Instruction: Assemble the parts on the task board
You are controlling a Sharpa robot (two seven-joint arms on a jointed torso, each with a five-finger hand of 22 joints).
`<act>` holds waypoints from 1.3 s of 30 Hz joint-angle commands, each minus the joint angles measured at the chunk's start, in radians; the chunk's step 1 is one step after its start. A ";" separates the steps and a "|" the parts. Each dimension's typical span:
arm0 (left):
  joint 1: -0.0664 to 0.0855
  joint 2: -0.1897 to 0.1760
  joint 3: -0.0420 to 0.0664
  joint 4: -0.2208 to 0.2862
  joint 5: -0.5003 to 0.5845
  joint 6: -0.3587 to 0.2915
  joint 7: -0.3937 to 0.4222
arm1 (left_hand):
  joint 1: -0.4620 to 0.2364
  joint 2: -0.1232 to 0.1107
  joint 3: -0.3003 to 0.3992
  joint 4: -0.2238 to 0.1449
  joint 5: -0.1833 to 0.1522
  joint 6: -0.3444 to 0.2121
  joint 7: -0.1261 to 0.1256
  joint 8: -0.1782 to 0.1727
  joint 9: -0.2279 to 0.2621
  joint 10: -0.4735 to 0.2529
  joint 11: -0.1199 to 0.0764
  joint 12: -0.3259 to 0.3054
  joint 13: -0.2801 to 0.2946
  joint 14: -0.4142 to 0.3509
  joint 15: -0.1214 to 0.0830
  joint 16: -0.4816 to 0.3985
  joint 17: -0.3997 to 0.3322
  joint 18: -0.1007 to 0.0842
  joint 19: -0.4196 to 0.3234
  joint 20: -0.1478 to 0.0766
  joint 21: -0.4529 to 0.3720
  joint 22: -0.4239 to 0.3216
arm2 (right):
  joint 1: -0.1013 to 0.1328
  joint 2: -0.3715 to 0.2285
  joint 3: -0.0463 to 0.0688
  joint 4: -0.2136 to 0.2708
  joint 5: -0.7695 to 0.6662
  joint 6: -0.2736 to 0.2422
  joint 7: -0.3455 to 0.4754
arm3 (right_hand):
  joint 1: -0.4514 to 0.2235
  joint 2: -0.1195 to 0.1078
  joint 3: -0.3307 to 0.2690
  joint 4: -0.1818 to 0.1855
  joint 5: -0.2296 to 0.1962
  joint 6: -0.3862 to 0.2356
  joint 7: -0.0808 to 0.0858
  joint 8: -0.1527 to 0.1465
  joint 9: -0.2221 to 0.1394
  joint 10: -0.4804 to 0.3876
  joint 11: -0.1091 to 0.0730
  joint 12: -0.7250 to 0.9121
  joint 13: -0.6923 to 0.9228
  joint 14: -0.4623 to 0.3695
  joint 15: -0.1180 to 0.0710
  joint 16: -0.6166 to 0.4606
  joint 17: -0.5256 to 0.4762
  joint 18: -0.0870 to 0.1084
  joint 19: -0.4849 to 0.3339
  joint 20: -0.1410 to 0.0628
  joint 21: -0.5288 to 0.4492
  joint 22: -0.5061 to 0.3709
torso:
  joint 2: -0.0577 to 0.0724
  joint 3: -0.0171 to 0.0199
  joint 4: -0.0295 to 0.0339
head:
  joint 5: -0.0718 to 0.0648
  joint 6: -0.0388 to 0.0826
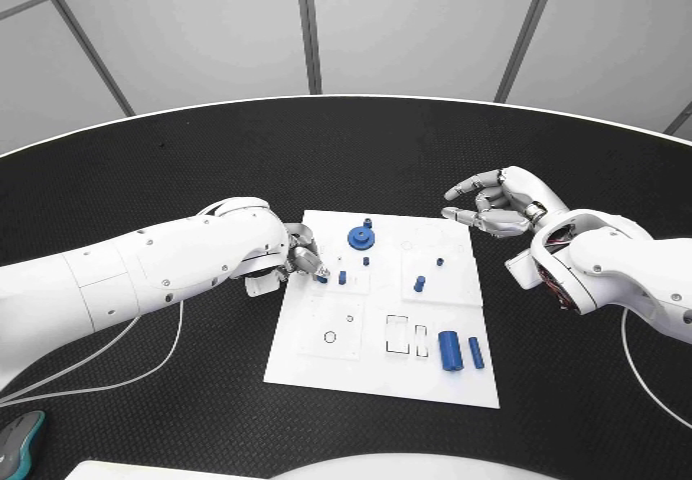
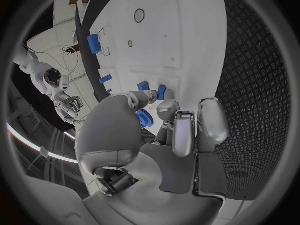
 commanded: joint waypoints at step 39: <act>0.000 0.025 0.000 -0.049 0.008 0.024 -0.031 | -0.070 -0.044 -0.087 0.027 -0.024 0.036 -0.039 0.016 0.006 0.016 -0.025 0.013 0.017 0.085 -0.026 0.008 0.186 -0.017 0.014 -0.016 0.009 0.016 | 0.000 -0.003 0.000 0.004 0.000 -0.002 0.000 | -0.003 -0.003 0.000 0.007 0.006 -0.004 -0.001 0.007 -0.003 -0.001 -0.002 0.002 0.085 0.081 -0.007 -0.007 0.163 0.011 0.019 -0.008 -0.006 0.050 | -0.001 -0.0002 0.0003 | -0.007 -0.007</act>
